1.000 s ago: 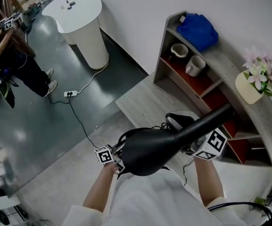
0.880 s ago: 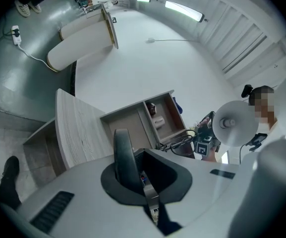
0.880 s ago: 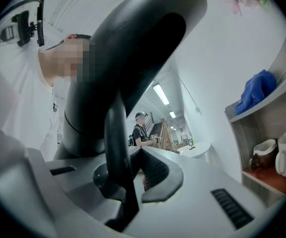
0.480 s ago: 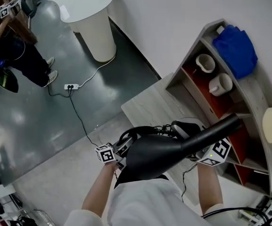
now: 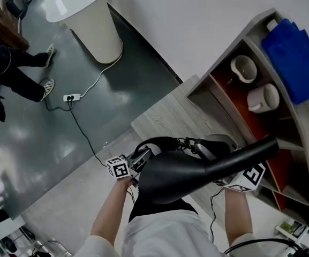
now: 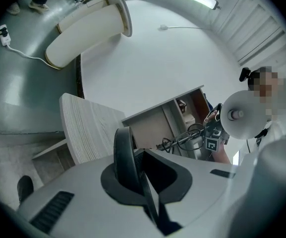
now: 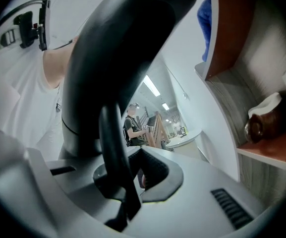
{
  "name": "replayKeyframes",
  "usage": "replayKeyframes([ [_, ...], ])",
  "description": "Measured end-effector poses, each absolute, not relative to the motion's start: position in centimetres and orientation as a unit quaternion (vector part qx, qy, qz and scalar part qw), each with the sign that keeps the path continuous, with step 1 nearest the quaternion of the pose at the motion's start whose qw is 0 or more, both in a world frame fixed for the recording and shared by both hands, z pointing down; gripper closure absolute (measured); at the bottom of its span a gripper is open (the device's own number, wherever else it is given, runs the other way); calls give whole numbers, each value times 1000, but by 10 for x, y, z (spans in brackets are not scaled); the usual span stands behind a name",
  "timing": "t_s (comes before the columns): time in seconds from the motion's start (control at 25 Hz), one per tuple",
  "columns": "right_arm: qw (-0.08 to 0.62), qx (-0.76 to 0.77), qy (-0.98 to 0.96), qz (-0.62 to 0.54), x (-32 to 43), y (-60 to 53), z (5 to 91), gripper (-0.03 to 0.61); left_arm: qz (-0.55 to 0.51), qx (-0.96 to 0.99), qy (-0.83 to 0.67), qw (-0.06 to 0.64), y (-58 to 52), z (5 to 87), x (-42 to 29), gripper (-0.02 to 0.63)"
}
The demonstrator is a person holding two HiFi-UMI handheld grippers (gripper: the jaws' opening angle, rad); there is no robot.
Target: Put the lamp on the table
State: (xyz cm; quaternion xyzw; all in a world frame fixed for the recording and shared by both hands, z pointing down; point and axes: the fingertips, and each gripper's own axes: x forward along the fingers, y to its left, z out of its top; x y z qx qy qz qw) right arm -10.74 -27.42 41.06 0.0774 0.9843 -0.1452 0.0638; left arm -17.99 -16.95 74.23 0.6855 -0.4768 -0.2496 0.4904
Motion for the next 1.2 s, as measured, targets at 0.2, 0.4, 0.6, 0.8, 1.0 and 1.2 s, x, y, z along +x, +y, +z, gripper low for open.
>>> replayKeyframes([
  [0.2,67,15,987,-143,-92,-295,422,561,-210,715,-433,507,-200,761,-173,604],
  [0.4,73,-40,986,-143,-76,-314,432,561,-179,733,-395,524,-229,772,-168,604],
  [0.6,83,-95,982,-140,-59,-328,439,561,-140,747,-370,534,-253,782,-162,604],
  [0.8,88,-134,976,-147,-44,-336,449,561,-100,752,-357,545,-265,792,-157,604],
  [1.0,97,-156,970,-157,-35,-343,459,561,-51,749,-357,555,-274,804,-157,604],
  [1.2,117,-162,966,-165,-32,-351,458,561,-1,748,-369,551,-278,809,-158,604],
])
